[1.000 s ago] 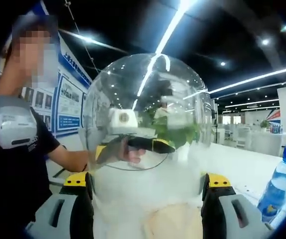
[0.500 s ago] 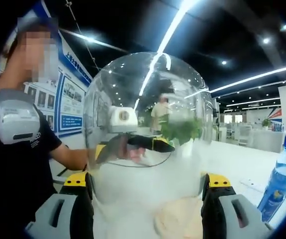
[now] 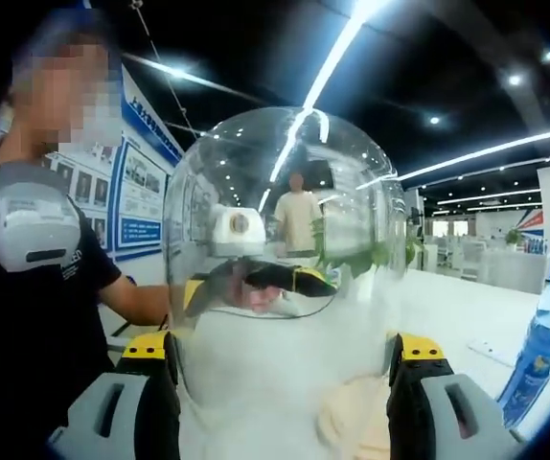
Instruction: Open the cover put in the Mizone put the cover back on
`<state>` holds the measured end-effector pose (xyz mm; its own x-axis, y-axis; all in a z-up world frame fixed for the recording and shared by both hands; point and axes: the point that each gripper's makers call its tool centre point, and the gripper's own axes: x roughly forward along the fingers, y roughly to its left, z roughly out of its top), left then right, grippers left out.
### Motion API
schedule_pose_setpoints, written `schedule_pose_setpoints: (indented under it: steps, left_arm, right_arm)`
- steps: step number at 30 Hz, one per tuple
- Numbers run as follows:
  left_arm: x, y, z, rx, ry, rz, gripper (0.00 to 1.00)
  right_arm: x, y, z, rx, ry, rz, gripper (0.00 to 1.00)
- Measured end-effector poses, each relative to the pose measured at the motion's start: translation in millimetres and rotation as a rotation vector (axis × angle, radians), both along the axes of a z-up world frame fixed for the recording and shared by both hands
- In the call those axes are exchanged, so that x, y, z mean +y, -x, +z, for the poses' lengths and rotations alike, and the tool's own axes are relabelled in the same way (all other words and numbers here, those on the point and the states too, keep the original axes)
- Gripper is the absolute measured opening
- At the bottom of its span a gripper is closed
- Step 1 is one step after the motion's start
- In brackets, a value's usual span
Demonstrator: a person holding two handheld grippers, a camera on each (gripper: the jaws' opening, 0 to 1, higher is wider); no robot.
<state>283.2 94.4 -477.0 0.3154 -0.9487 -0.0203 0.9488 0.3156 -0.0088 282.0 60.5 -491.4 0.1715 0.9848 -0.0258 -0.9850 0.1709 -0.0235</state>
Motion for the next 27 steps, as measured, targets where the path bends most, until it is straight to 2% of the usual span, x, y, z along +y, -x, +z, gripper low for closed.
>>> schedule_pose_setpoints:
  steps: [16,27]
  left_arm:
    - [5.8,26.5,-4.9,-0.005,-0.005,0.010,0.72]
    - [4.5,37.4,-9.4,0.001,-0.011,0.016,0.72]
  right_arm:
    - [6.9,25.5,-8.1,0.003,0.007,0.008,0.84]
    - [6.1,36.9,-12.6,0.006,0.007,0.012,0.85]
